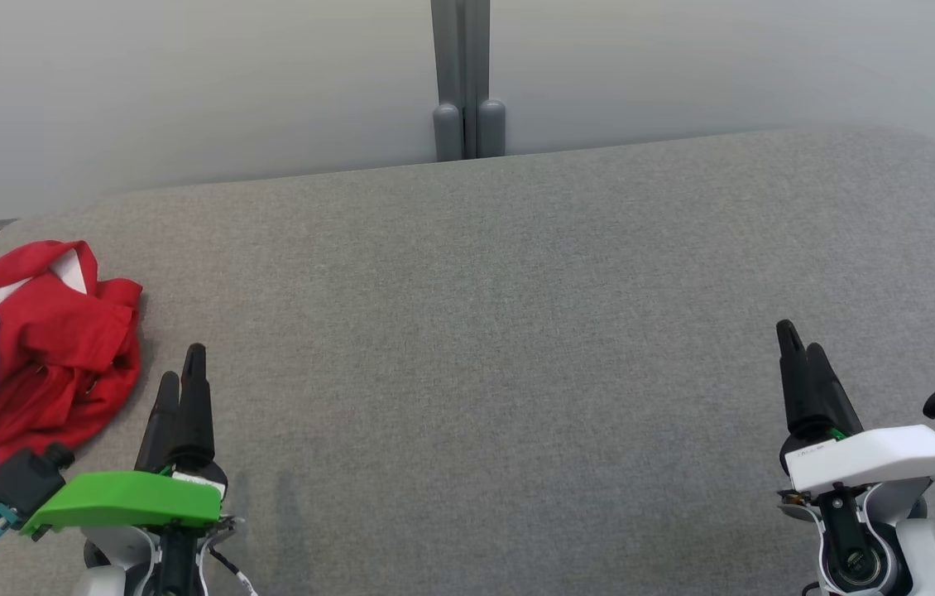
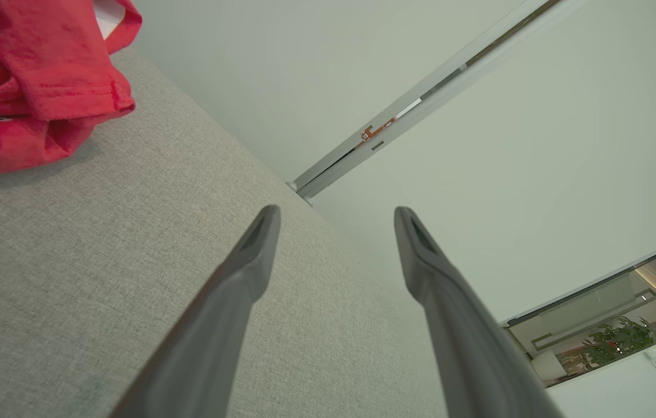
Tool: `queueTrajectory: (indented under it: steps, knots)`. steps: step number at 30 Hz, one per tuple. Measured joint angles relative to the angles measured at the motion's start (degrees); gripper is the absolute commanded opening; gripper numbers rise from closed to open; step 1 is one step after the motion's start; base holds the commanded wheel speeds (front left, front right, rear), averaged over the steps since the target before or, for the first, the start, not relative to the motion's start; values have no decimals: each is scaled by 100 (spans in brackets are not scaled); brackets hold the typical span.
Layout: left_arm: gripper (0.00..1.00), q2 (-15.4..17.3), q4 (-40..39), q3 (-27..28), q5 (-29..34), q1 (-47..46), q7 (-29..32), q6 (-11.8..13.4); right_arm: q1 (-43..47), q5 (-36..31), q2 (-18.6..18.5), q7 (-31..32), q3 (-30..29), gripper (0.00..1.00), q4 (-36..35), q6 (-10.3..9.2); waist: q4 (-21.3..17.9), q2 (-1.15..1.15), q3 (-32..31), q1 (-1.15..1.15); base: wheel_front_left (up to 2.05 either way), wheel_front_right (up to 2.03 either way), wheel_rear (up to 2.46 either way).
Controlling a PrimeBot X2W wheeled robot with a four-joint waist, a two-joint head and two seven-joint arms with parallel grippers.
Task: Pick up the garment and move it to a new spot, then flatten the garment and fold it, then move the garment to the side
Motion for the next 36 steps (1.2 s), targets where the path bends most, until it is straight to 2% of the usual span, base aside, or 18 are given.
queueTrajectory:
  steps: [17, 36]
  knots:
    - [100, 36, 68, -162, 1360, -28, -305, 0, 1, -1441, -4, -310, 180, 100, 0, 0, 9, 0, -13, 0, 0, 0, 0]
    - [100, 131, 194, -330, 2468, -57, -591, 0, 1, -2674, 8, -426, 276, 100, 87, 0, 22, 0, -12, 0, 0, 0, 0]
